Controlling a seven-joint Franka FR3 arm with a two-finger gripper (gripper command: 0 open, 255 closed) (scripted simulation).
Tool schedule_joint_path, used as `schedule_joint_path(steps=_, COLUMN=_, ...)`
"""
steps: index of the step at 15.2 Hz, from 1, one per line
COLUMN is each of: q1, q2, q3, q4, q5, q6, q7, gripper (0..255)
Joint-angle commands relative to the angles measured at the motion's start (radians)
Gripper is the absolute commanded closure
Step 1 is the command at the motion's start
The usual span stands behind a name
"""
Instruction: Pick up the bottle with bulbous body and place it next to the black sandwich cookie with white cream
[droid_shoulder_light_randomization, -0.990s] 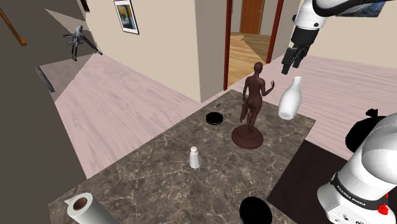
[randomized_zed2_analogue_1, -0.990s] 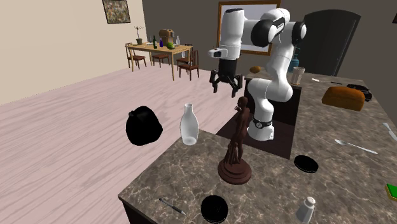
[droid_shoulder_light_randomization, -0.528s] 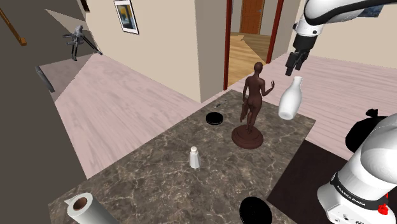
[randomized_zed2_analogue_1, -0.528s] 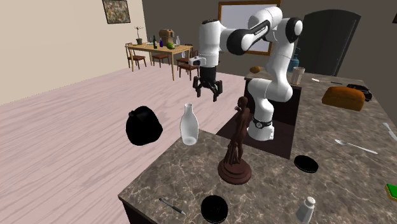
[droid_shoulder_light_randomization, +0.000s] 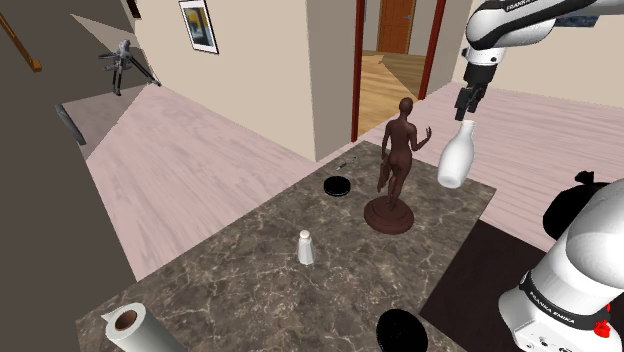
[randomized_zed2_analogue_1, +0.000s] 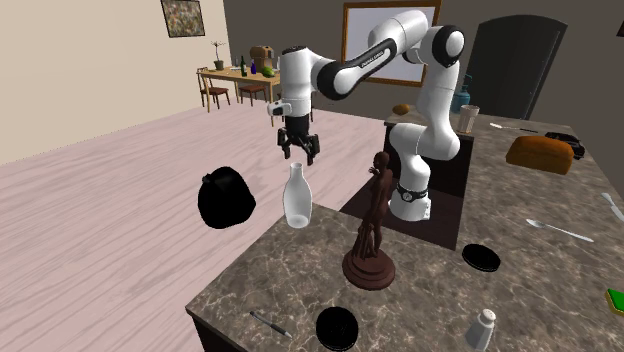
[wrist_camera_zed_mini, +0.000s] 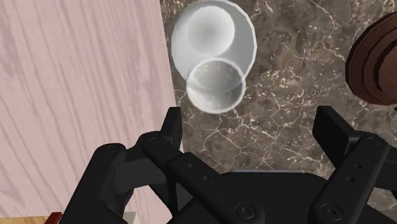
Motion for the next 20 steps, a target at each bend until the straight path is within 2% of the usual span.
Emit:
schedule_joint_path(steps=1, q1=-0.005, q2=0.062, q3=-0.033, q4=0.026, q5=0.02, q6=0.022, q7=-0.052, gripper=0)
schedule_joint_path(steps=9, q1=-0.006, q2=0.096, q3=-0.043, q4=-0.047, q5=0.035, q6=0.125, q7=-0.065, gripper=0)
schedule_joint_path(steps=16, q1=-0.006, q2=0.096, q3=-0.043, q4=-0.047, q5=0.035, q6=0.125, q7=-0.065, gripper=0)
schedule_joint_path(steps=17, q1=-0.006, q2=0.096, q3=-0.043, q4=-0.047, q5=0.035, q6=0.125, q7=-0.065, gripper=255)
schedule_joint_path(steps=20, q1=-0.006, q2=0.096, q3=-0.043, q4=-0.047, q5=0.035, q6=0.125, q7=-0.065, gripper=255)
